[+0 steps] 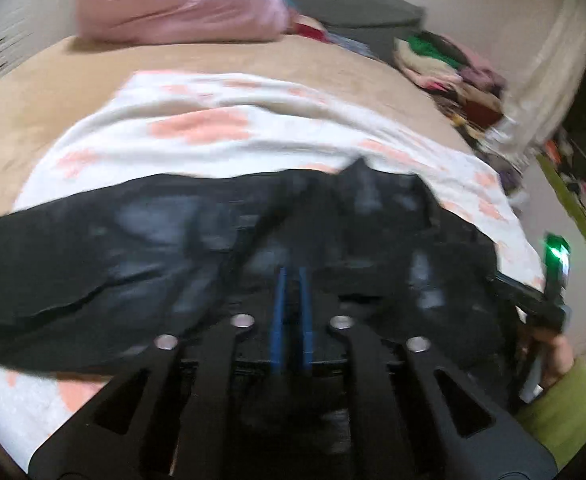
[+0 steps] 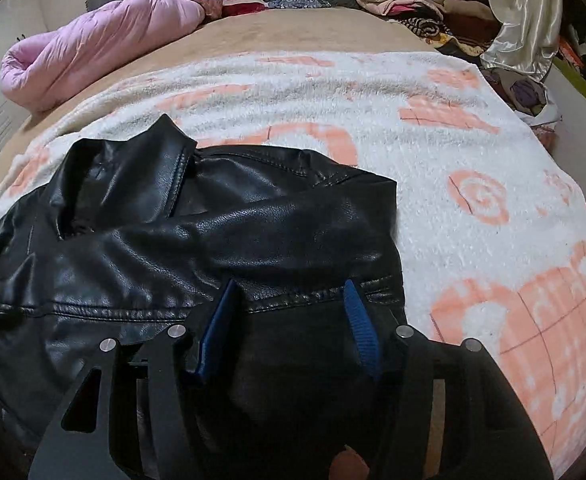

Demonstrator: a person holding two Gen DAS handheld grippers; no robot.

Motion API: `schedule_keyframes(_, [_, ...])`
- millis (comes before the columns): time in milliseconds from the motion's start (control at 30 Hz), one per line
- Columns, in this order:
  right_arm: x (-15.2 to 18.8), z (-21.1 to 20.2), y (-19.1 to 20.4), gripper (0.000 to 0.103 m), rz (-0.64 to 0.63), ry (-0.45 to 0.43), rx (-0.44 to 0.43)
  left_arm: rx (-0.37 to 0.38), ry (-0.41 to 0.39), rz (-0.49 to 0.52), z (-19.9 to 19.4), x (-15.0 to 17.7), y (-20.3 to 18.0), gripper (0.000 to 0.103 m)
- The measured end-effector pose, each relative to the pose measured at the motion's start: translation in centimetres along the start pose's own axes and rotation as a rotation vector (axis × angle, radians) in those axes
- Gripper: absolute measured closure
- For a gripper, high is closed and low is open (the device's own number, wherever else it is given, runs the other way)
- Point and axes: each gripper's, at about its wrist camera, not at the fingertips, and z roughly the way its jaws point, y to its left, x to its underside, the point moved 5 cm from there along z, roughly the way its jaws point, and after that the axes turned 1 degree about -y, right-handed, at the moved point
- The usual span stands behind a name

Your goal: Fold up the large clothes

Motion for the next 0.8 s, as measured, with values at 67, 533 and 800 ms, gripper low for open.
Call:
schedule_keyframes(67, [-0.1, -1.2, 0.0, 0.048, -0.004, -0.028, -0.013, 0.035, 0.062, 0.035, 1.8, 0.7, -2.2, 0.088])
schedule_keyframes(533, [4.6, -6.4, 3.5, 0.043, -0.113, -0.012, -0.103, 0.038, 0.159, 0.001, 6.2, 4.7, -0.2, 0.086])
schedule_keyframes(800, [5.3, -6.0, 3.8, 0.038, -0.049, -0.001, -0.107, 0.062, 0.129, 0.000, 4.3, 4.8, -1.1, 0.068])
